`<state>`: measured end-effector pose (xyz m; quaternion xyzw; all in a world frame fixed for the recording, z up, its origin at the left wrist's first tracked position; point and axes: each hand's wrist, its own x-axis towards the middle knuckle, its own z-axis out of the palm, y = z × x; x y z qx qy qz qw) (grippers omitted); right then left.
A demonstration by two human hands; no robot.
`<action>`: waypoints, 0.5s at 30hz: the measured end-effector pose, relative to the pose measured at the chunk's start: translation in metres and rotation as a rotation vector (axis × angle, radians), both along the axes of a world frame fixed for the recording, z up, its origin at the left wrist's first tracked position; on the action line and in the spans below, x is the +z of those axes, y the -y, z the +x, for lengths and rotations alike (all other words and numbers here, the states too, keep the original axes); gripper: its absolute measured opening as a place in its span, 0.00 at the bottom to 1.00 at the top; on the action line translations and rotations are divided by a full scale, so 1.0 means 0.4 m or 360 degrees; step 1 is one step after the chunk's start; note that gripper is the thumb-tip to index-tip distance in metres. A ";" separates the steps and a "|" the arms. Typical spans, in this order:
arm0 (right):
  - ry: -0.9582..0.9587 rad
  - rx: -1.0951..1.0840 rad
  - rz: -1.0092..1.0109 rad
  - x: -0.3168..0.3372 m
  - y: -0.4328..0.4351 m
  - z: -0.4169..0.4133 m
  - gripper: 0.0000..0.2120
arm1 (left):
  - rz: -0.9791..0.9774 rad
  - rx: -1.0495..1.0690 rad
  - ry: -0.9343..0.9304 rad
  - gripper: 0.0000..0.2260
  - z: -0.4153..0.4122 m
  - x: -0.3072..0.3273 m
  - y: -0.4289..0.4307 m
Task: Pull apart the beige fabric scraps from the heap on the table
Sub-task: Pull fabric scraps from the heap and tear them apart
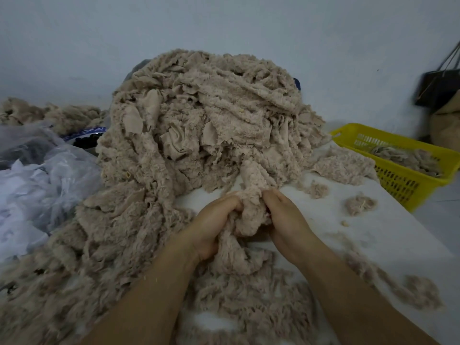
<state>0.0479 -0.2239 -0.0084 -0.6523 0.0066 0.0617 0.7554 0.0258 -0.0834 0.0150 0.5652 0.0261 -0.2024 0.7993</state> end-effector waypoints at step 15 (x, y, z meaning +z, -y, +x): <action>-0.0115 -0.0393 0.0003 0.006 0.053 0.025 0.15 | 0.0205 0.0053 0.0505 0.14 -0.032 0.008 0.020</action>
